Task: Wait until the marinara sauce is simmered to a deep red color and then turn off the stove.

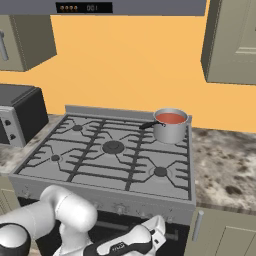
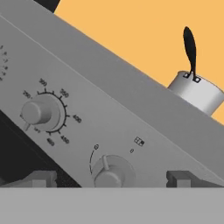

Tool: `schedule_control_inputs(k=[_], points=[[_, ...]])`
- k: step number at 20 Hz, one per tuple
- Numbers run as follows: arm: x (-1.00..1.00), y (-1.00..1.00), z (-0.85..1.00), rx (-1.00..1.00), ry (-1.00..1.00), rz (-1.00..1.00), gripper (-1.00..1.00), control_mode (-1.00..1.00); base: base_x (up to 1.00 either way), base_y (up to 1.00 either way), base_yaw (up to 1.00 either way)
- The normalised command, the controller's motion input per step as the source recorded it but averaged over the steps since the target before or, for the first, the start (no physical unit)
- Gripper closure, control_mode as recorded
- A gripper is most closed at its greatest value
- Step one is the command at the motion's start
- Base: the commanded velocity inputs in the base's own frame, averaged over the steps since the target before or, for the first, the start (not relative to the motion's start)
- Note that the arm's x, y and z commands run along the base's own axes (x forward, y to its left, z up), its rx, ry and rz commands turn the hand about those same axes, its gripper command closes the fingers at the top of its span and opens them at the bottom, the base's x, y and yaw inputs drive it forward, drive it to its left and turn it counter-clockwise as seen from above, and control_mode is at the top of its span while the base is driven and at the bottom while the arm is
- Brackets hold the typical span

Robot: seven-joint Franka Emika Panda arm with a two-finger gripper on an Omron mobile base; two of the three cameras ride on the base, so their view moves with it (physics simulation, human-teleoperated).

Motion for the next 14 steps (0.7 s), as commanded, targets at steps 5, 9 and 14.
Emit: schedule_control_inputs(k=[5,9,14], points=[[0.15,0.00,-0.04,-0.03,-0.05,0.00,-1.00,-1.00,0.00,0.00,0.00],[0.22,0.00,-0.10,-0.02,-0.02,0.00,-1.00,-1.00,0.00,0.00,0.00],[0.23,0.00,-0.08,-0.01,0.00,0.00,-1.00,-1.00,0.00,0.00,0.00]])
